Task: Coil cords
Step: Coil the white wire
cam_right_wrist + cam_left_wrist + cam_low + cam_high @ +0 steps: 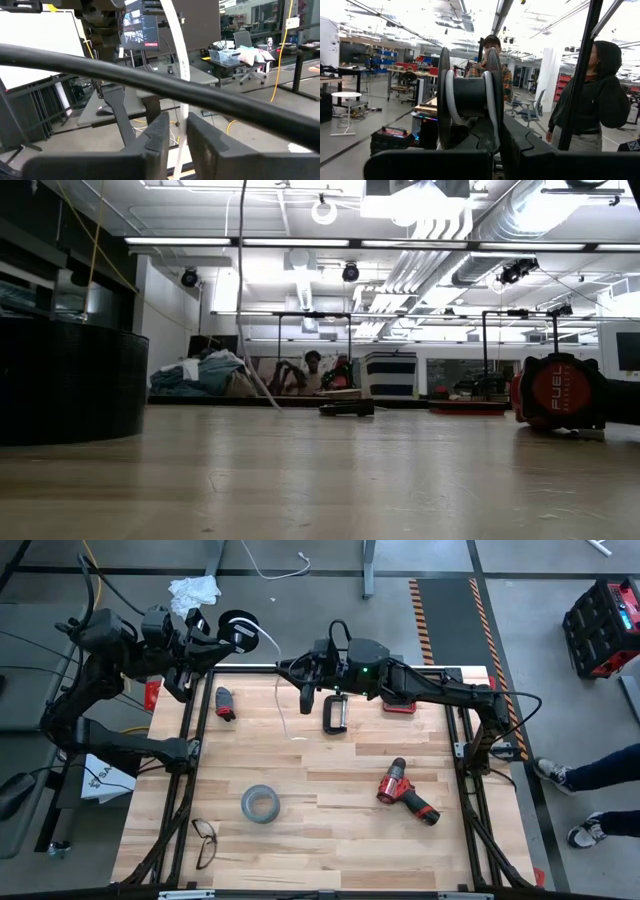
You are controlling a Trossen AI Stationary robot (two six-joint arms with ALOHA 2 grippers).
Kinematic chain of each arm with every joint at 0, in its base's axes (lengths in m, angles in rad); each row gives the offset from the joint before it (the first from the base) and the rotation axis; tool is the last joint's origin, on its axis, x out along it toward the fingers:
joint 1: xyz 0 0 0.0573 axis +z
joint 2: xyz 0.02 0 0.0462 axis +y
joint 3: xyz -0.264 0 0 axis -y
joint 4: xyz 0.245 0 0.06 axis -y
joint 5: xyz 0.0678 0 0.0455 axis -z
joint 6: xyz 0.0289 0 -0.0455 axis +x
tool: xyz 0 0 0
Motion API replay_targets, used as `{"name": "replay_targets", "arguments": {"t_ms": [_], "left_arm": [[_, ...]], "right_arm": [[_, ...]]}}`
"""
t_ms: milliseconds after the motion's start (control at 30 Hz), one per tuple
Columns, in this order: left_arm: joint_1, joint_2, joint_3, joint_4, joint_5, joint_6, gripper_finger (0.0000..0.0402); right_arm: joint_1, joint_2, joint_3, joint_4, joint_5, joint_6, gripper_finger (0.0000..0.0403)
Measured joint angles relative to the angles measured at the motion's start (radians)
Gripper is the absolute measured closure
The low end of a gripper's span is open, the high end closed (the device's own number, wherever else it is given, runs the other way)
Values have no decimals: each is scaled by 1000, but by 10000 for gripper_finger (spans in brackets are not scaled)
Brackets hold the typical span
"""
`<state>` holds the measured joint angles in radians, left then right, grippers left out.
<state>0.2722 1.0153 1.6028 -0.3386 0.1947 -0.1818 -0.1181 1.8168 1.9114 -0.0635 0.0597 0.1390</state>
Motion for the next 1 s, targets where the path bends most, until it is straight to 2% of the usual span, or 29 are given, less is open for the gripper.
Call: {"name": "replay_targets", "arguments": {"t_ms": [133, 300, 400, 500, 733, 933, 1000], "left_arm": [[0, 0, 0, 0, -5, 0, 400], [0, 5, 0, 2, -80, -29, 400], [0, 30, 1, 2, -132, -160, 400], [0, 65, 1, 2, -150, -371, 400], [0, 150, 0, 39, -77, -728, 401], [0, 191, 0, 161, 50, -952, 401], [-5, 187, 1, 167, 64, -994, 401]], "right_arm": [[0, 0, 0, -4, 0, -16, 389], [28, 0, 0, 1, 4, -8, 398], [62, 0, 0, 44, 0, -8, 400], [95, 0, 0, 85, -9, -17, 400], [137, 24, 0, 158, -12, -43, 402], [141, 47, -2, 167, -15, -43, 402], [141, 46, -1, 192, -13, -52, 402]]}}
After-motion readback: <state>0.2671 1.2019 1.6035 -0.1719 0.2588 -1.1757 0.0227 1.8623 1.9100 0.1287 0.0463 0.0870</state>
